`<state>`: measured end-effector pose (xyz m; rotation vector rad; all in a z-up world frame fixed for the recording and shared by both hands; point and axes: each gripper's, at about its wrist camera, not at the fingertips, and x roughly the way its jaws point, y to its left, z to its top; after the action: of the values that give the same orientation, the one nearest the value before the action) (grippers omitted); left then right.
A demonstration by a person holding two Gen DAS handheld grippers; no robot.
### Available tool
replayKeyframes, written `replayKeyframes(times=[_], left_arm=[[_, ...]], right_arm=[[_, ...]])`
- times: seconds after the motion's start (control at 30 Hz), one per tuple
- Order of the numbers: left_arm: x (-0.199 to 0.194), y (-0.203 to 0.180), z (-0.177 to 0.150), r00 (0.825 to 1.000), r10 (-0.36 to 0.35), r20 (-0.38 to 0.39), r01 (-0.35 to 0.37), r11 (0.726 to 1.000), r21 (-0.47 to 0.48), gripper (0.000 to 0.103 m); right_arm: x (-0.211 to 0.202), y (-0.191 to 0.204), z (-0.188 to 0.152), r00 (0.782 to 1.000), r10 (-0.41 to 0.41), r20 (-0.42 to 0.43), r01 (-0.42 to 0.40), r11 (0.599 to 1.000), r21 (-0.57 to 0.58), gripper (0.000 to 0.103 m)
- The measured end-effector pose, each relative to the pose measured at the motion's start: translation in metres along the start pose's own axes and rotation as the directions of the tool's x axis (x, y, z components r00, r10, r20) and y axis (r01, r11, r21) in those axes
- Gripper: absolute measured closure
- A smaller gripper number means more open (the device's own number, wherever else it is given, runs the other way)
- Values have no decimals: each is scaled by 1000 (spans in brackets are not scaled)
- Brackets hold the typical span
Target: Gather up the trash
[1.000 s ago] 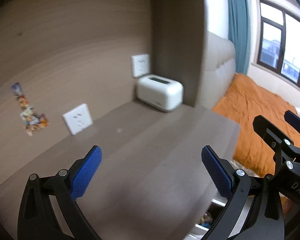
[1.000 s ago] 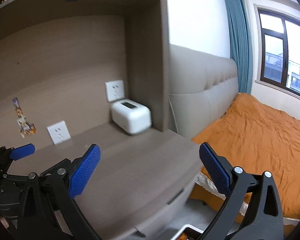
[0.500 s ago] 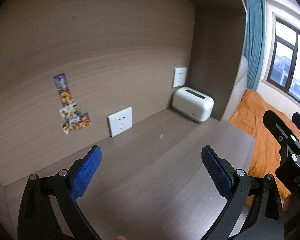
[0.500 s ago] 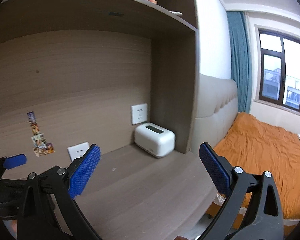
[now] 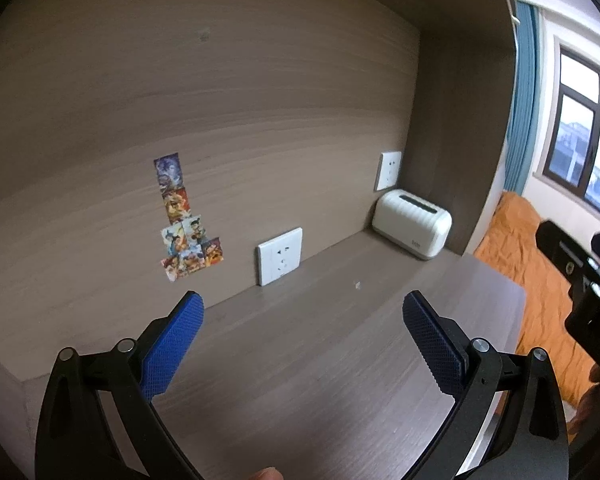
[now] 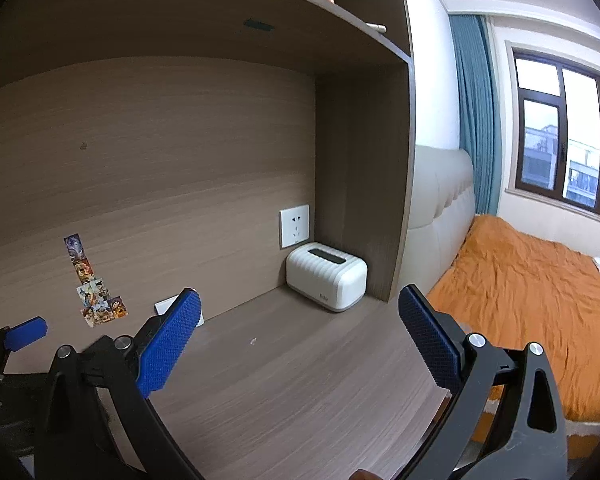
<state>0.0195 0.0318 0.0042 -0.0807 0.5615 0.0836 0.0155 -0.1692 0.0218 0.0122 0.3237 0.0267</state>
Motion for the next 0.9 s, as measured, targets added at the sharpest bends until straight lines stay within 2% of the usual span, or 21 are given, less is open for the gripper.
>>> replayKeyframes(times=[0.17, 0.4, 0.5, 0.7, 0.9], left_arm=[[1, 9, 1, 1000, 12, 5, -12, 1000, -3, 5], [0, 9, 5, 999, 38, 25, -38, 999, 8, 5], [-1, 9, 6, 999, 41, 30, -41, 999, 9, 5], [-2, 4, 4, 999, 36, 24, -37, 999, 19, 5], [-5, -2, 5, 998, 45, 53, -47, 998, 31, 5]], right_arm=[[4, 9, -2, 1000, -8, -23, 8, 1000, -22, 4], [9, 14, -5, 998, 44, -41, -44, 999, -7, 4], [12, 15, -6, 996, 55, -75, -56, 998, -7, 4], [14, 13, -9, 995, 47, -92, -48, 999, -6, 4], [16, 8, -7, 994, 47, -96, -46, 999, 18, 4]])
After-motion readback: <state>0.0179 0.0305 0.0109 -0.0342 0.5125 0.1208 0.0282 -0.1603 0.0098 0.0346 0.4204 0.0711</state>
